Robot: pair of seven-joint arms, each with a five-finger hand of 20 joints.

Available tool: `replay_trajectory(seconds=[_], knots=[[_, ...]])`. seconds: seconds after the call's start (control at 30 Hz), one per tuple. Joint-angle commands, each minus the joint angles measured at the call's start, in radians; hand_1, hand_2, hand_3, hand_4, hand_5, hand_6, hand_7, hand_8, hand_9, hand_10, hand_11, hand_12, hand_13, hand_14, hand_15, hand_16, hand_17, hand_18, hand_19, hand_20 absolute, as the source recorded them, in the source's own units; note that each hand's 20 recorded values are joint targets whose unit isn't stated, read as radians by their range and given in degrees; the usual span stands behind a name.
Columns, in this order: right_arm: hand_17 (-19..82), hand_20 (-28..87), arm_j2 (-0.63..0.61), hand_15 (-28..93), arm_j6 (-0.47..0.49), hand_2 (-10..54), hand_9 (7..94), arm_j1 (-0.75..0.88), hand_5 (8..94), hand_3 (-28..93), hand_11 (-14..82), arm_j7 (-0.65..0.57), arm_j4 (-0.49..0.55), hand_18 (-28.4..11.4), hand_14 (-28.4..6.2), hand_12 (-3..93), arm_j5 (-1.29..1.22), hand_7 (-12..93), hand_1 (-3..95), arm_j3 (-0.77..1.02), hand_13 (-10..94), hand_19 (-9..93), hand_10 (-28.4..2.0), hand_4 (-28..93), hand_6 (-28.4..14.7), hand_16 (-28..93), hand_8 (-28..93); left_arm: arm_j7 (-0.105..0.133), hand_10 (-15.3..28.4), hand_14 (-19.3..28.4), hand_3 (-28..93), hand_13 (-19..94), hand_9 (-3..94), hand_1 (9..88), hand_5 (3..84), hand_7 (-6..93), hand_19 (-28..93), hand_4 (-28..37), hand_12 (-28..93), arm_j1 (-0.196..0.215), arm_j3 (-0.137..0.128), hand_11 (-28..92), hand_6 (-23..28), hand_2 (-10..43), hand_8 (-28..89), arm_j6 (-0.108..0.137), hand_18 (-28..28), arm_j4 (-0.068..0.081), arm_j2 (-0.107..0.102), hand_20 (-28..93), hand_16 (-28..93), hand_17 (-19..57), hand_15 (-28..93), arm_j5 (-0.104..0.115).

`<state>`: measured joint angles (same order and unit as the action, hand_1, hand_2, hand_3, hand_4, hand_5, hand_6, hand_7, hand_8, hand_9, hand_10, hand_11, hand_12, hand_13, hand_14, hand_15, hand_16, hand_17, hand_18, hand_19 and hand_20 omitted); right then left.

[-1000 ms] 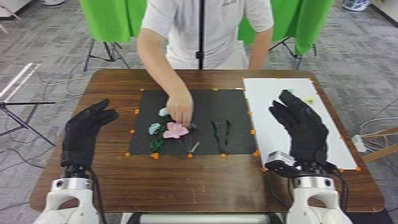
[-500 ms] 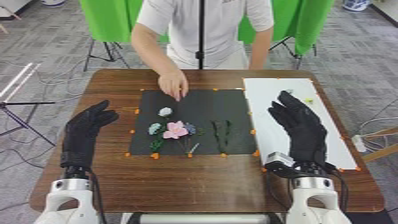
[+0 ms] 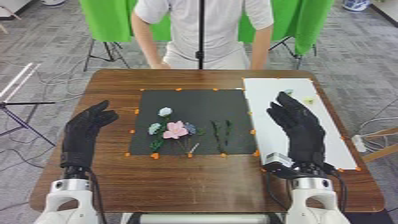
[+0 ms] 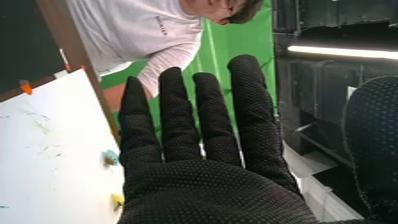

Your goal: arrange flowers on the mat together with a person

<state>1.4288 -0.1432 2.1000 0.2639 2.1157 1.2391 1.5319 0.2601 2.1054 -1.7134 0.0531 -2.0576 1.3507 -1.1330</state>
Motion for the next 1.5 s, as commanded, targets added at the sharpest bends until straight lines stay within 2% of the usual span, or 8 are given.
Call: replay_trajectory(seconds=[0.03,0.17,0.3,0.37,0.43,0.53,1.0,1.5], knots=[[21,32,-0.016,12,-0.015,0.0,41.1,-0.011,49.3,82,4.7,0.009,-0.009,-14.1,-10.5,13.3,0.054,15,10.8,0.009,36,10,-10.7,-19,1.3,18,-10,-0.013,14.5,20.0,66,40,49.9,24.5,50.2,16.3,12,-24.7,16,0.014,-0.004,23,5.3,2.6,-5,0.010,14.0,-0.002,0.011,16,1,3.6,27,0.005],[20,34,-0.132,13,-0.086,-2.2,41.3,-0.101,49.5,80,5.0,0.007,-0.033,-14.6,-11.7,14.0,0.180,15,14.2,0.064,37,13,-10.5,-18,1.3,19,-10,-0.011,14.6,20.1,66,40,50.1,24.4,50.2,16.3,12,-24.6,16,0.019,-0.003,23,5.3,2.5,-5,0.015,13.9,-0.005,0.013,16,1,3.6,27,0.007],[20,41,-0.274,16,-0.116,-5.8,42.0,-0.253,49.3,78,5.0,-0.153,-0.084,-15.7,-13.1,15.5,0.543,15,19.6,0.140,45,35,-11.3,-17,0.6,27,-10,-0.009,14.6,20.0,66,40,49.9,24.5,50.1,16.2,12,-24.8,16,0.024,-0.006,23,5.3,2.5,-5,0.024,14.0,-0.010,0.009,16,1,3.6,27,0.008],[20,46,-0.339,28,-0.082,-8.5,42.8,-0.334,49.0,76,5.1,-0.250,-0.122,-17.3,-13.9,16.1,0.752,15,23.7,0.155,51,51,-11.9,-17,-0.1,27,-9,-0.007,14.6,20.0,66,40,50.0,24.5,50.2,16.2,12,-24.7,16,0.025,-0.005,23,5.3,2.5,-5,0.025,14.0,-0.013,0.009,16,1,3.6,27,0.009],[21,49,-0.409,37,-0.063,-9.3,44.1,-0.410,49.0,76,5.5,-0.340,-0.165,-18.2,-13.9,16.5,0.901,14,26.1,0.134,55,59,-12.3,-18,-0.6,25,-9,-0.006,14.6,19.9,66,40,50.0,24.6,50.2,16.2,12,-24.7,16,0.030,-0.004,23,5.3,2.5,-5,0.030,14.0,-0.016,0.010,16,1,3.6,27,0.006],[24,52,-0.490,43,0.074,-9.5,46.6,-0.516,50.5,75,6.9,-0.442,-0.243,-18.9,-13.4,16.8,1.063,14,28.7,0.097,58,65,-12.3,-18,-1.1,24,-9,-0.005,14.6,20.0,66,40,50.0,24.6,50.3,16.2,12,-24.7,16,0.041,-0.009,23,5.3,2.6,-5,0.035,14.0,-0.022,0.008,16,1,3.6,27,0.006],[28,52,-0.583,45,0.408,-9.5,50.7,-0.810,52.2,74,9.2,-0.527,-0.559,-19.4,-12.6,17.0,1.353,15,33.4,-0.133,64,70,-13.3,-20,-0.4,22,-9,0.002,14.6,20.0,66,40,50.0,24.5,50.2,16.2,12,-24.6,16,0.057,-0.015,23,5.3,2.5,-5,0.050,13.9,-0.035,0.010,16,1,3.6,26,0.005],[35,50,-0.520,43,0.453,-9.5,59.4,-0.910,50.9,75,9.8,-0.523,-0.743,-19.2,-9.7,15.5,1.399,14,35.5,-0.244,73,73,-13.7,-24,0.7,25,-9,-0.007,14.5,19.9,66,40,49.8,24.6,50.2,16.2,12,-24.7,16,0.052,-0.010,23,5.3,2.6,-5,0.046,14.2,-0.033,0.012,16,1,3.3,26,0.005]])
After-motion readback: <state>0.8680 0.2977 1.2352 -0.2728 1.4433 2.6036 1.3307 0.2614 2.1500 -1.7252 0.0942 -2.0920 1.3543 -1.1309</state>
